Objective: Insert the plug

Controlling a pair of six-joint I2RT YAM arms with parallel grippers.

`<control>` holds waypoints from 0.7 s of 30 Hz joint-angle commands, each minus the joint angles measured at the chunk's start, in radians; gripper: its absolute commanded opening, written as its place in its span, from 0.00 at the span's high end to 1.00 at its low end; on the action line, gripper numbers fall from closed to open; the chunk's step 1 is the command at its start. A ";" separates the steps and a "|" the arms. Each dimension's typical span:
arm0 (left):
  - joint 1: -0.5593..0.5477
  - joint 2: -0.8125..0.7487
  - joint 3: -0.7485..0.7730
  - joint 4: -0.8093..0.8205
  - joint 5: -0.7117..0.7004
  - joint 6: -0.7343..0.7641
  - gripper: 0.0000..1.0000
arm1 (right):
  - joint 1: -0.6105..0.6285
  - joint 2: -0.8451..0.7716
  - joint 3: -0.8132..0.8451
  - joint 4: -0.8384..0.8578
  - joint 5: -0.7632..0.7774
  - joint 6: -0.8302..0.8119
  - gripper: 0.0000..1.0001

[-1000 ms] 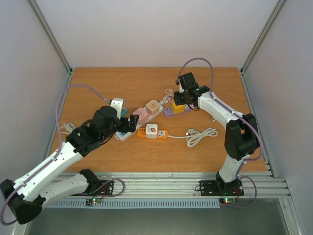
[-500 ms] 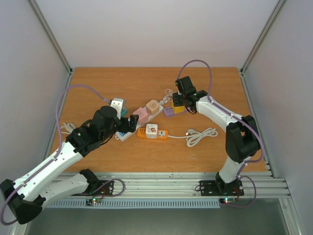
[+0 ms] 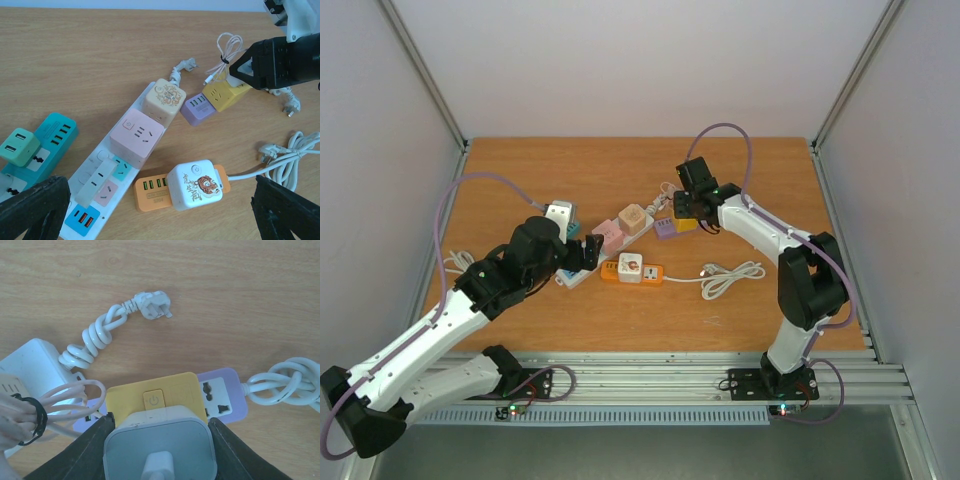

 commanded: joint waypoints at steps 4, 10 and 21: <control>0.002 0.001 -0.012 0.017 -0.016 0.002 0.01 | -0.010 0.130 -0.086 -0.188 -0.046 0.057 0.62; 0.002 0.000 -0.012 0.010 -0.018 0.004 0.01 | -0.010 0.171 -0.081 -0.229 -0.043 0.090 0.62; 0.001 0.009 -0.002 0.001 -0.024 0.002 0.01 | -0.010 0.151 0.011 -0.369 -0.077 0.078 0.63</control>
